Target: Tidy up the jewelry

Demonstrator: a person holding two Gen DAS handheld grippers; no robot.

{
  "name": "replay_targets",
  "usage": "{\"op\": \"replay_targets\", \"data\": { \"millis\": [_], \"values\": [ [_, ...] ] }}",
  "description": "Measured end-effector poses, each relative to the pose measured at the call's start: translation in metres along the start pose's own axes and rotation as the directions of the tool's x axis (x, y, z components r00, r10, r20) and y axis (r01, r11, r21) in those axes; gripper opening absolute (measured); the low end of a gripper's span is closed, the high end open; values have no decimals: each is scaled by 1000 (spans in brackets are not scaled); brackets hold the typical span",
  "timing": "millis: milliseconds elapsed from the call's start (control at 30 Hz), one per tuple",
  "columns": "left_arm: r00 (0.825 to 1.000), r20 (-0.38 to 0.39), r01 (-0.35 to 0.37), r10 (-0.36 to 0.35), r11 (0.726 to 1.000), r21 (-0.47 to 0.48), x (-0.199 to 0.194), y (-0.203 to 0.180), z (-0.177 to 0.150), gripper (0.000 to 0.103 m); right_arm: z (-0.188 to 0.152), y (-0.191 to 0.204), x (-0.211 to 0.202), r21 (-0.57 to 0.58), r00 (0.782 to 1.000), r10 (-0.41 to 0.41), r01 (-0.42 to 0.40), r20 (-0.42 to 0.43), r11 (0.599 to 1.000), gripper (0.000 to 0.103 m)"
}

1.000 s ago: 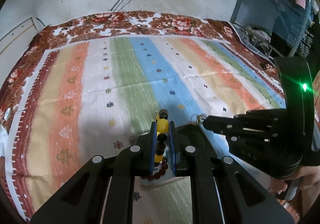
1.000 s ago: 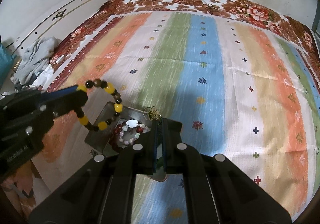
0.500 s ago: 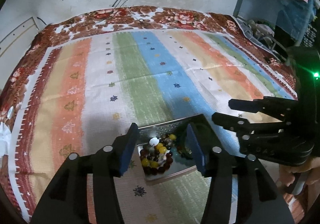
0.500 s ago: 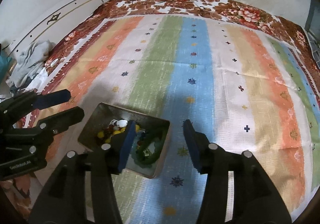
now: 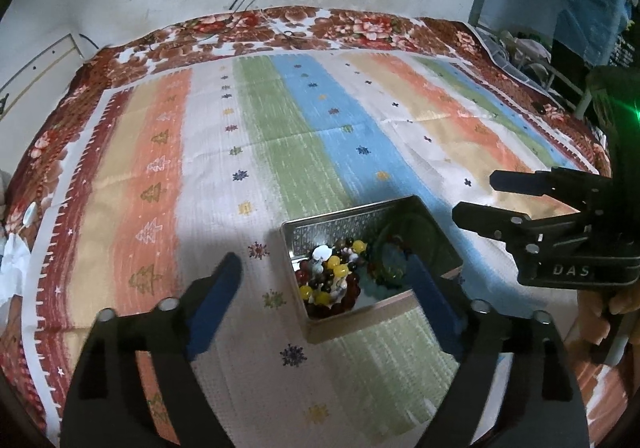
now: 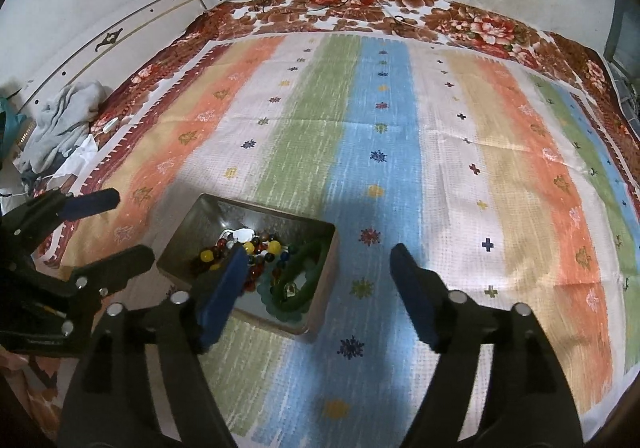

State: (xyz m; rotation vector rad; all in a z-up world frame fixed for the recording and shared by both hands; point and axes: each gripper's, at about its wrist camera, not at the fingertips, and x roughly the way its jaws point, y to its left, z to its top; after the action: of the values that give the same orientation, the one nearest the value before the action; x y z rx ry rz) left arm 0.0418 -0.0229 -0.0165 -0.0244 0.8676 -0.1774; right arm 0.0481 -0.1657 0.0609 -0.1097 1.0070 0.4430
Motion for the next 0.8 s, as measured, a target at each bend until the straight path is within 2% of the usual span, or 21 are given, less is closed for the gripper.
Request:
{"op": "replay_targets", "data": {
  "millis": [133,400,633,800],
  "values": [
    [1000,3,5,-5,1000,4,0,1,-7,97,-7,0,-3,-3,1000,11,-11,2,1000,86],
    [999,47,2,-3,1000,19,-11,-1,-17,97,-18,-1,-13,-2,1000,10,-10,27,1000,95],
    [995,89,-40,38,999,30,-22,-3,-25,97,-28,5,-27,-7,995,-38,39,95,999,98],
    [991,125,-63,55,996,57,-30,-9,-29,97,-32,4,-27,4,997,-13,13,80,1000,98]
  ]
}}
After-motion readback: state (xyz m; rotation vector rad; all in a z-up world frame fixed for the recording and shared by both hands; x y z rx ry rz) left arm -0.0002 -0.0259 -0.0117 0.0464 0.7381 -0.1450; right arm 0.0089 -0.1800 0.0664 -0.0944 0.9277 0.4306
